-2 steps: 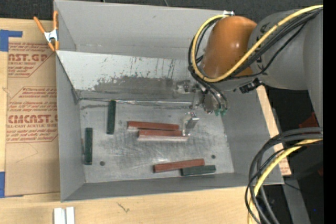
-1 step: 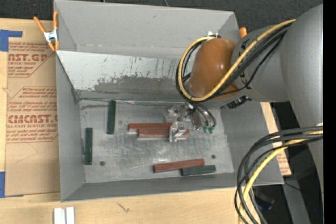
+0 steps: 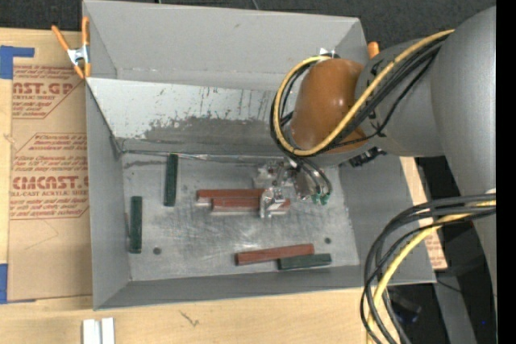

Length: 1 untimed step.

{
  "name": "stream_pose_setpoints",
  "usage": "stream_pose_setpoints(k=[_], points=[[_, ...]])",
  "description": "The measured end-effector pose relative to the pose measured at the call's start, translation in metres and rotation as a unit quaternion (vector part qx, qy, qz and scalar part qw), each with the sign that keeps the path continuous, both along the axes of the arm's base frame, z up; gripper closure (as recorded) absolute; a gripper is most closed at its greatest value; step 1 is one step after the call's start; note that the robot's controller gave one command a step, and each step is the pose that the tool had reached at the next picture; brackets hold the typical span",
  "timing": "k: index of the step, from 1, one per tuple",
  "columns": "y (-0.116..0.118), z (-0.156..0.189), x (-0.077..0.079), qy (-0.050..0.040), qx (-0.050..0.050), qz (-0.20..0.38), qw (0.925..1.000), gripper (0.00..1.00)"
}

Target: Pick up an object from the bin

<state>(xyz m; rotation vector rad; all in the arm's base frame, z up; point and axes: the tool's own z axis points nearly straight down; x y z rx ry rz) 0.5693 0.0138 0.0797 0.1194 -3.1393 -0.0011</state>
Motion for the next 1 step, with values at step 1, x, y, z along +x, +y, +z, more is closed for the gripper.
stream_pose_setpoints(k=[1], points=[[0.0121,0.1493,-0.0026,-0.0014,0.000,0.003,1.0000,1.00]])
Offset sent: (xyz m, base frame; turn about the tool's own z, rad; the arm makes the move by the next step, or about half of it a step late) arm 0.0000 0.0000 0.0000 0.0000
